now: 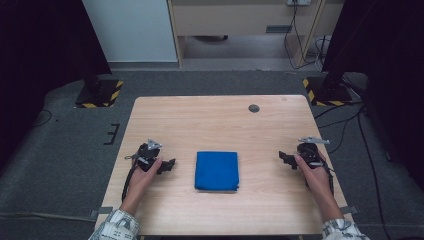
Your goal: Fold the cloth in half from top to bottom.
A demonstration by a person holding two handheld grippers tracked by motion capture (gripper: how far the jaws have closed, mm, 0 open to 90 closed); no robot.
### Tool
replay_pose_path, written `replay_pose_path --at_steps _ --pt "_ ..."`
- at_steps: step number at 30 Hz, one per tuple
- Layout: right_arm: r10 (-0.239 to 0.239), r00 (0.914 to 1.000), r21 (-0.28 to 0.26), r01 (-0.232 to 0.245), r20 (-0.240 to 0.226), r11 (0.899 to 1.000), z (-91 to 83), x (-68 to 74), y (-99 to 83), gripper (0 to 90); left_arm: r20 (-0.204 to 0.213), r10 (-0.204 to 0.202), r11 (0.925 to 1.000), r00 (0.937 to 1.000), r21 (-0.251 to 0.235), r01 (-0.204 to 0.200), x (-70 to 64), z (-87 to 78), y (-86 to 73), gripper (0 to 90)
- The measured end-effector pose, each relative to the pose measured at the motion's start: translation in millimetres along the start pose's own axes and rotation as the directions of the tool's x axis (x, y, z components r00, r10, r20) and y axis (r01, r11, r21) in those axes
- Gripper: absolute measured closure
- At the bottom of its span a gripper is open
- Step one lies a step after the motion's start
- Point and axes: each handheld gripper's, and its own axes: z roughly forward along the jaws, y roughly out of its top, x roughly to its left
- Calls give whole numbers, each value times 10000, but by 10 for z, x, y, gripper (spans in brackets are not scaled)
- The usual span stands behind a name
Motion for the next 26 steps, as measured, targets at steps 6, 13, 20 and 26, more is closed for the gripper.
replay_pose_path --at_steps 6,13,20,26 --pt "126 9995 226 -133 283 9997 63 -30 -20 113 3 25 10000 10000 -42 -25 -7 13 -2 37" --pt "-328 9973 248 312 664 9992 104 16 -40 93 23 57 10000 10000 -78 -57 -10 23 -5 20" --pt "-880 9900 568 821 1104 9950 123 107 -53 80 38 68 10000 10000 -70 -68 -10 24 -5 16" --pt "-963 9897 558 908 1061 9943 84 128 -91 80 36 65 10000 10000 -69 -65 -11 24 -5 16"
